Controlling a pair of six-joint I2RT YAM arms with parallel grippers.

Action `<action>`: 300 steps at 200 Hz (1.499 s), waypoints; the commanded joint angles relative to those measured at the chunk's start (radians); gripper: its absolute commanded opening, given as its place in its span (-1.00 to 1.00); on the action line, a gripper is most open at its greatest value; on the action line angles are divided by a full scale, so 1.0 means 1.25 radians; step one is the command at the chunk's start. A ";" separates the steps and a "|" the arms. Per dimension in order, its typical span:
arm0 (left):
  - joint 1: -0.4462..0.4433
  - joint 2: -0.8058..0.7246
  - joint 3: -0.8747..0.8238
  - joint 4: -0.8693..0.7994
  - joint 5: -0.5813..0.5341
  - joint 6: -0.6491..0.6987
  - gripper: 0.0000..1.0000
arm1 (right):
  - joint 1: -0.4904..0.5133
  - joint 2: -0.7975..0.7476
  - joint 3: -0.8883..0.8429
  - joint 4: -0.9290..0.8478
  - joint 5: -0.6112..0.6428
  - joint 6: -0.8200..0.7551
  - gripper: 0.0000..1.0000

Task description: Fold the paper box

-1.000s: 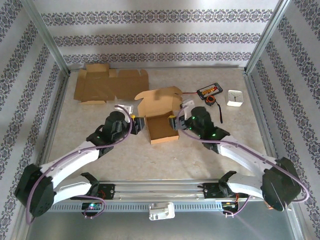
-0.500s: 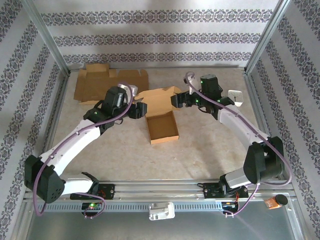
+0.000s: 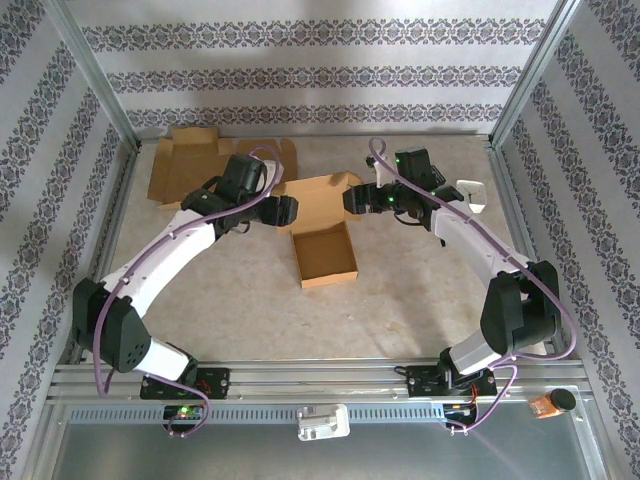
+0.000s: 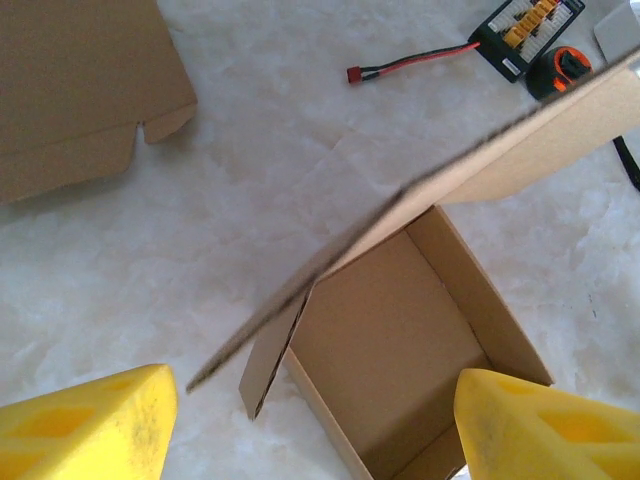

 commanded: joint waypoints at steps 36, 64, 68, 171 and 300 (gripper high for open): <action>0.015 0.069 0.077 -0.051 0.008 0.050 0.48 | 0.020 0.042 0.063 -0.047 0.007 -0.016 0.43; 0.016 0.082 0.082 -0.048 0.017 0.055 0.39 | 0.030 0.060 0.083 -0.074 0.016 -0.021 0.31; 0.017 0.083 0.082 -0.049 0.021 0.055 0.37 | 0.033 0.062 0.085 -0.079 0.020 -0.020 0.29; 0.013 0.058 0.003 0.000 0.067 -0.085 0.03 | 0.075 0.070 0.083 -0.096 0.128 0.049 0.02; -0.004 0.087 -0.003 -0.006 0.067 -0.186 -0.18 | 0.101 0.079 0.088 -0.117 0.139 0.119 -0.24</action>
